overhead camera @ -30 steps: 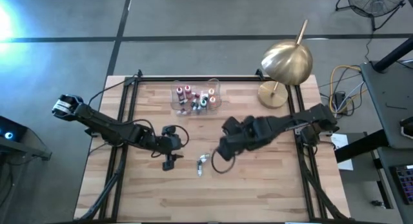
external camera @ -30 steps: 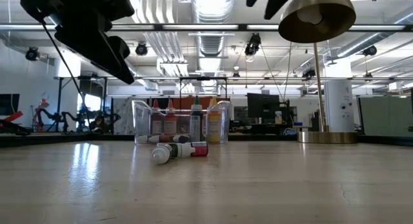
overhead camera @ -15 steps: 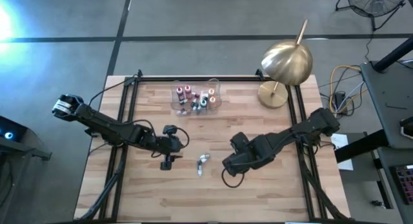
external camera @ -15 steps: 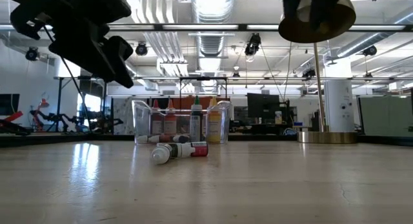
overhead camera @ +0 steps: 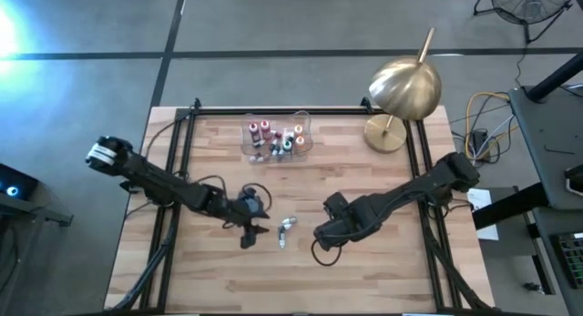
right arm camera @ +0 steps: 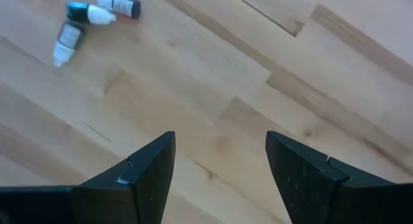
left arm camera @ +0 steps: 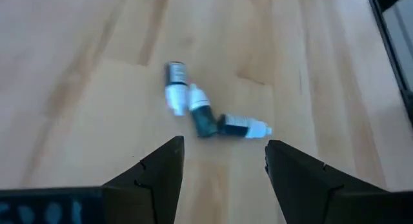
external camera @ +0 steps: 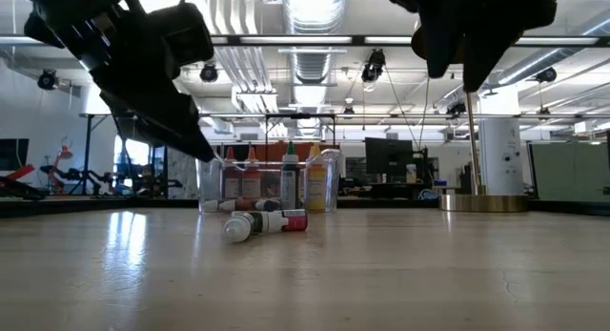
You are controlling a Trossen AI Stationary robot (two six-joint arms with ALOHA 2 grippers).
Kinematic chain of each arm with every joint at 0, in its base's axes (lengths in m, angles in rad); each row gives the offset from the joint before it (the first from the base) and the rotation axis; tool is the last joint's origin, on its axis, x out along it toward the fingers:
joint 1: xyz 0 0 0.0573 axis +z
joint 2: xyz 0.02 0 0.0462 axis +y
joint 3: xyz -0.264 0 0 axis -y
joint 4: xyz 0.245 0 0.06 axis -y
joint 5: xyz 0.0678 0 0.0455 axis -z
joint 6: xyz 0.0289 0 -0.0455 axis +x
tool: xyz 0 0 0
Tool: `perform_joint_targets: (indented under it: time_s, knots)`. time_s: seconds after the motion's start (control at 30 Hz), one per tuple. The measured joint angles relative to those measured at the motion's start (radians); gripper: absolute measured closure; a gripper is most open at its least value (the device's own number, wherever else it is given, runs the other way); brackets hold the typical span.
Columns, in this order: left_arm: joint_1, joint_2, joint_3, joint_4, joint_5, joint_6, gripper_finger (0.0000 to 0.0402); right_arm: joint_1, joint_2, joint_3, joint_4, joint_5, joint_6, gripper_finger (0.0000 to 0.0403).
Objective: Pick & Place food coloring
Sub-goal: Put the small red food coloring bottle into the transparent bin
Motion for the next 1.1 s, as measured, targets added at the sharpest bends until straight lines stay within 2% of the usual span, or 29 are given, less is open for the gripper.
perform_joint_targets:
  time_s: [0.17, 0.27, 0.33, 0.47, 0.73, 0.9, 1.1]
  knots:
    - [-0.018, 0.132, 0.091, 0.018, -0.049, -0.014, 0.0213, -0.004, 0.0, -0.063, 0.142, 0.0, -0.276, 0.017]
    - [-0.013, 0.21, 0.16, 0.032, -0.103, -0.012, 0.0214, -0.005, 0.0, -0.082, 0.168, -0.001, -0.466, 0.017]
    - [-0.002, 0.262, 0.216, 0.02, -0.142, -0.012, 0.0214, -0.005, 0.002, -0.093, 0.164, -0.002, -0.535, 0.017]
    - [0.022, 0.37, 0.353, -0.09, -0.15, -0.017, 0.0214, -0.005, 0.003, -0.105, 0.163, -0.005, -0.55, 0.017]
    - [0.049, 0.518, 0.581, -0.426, -0.181, -0.019, 0.0214, -0.005, 0.003, -0.128, 0.16, -0.001, -0.553, 0.017]
    - [0.06, 0.551, 0.609, -0.438, -0.175, -0.015, 0.0215, -0.005, 0.003, -0.136, 0.161, 0.066, -0.553, 0.017]
    - [0.076, 0.58, 0.608, -0.425, -0.083, -0.006, 0.0241, -0.01, 0.003, -0.139, 0.163, 0.107, -0.555, 0.017]
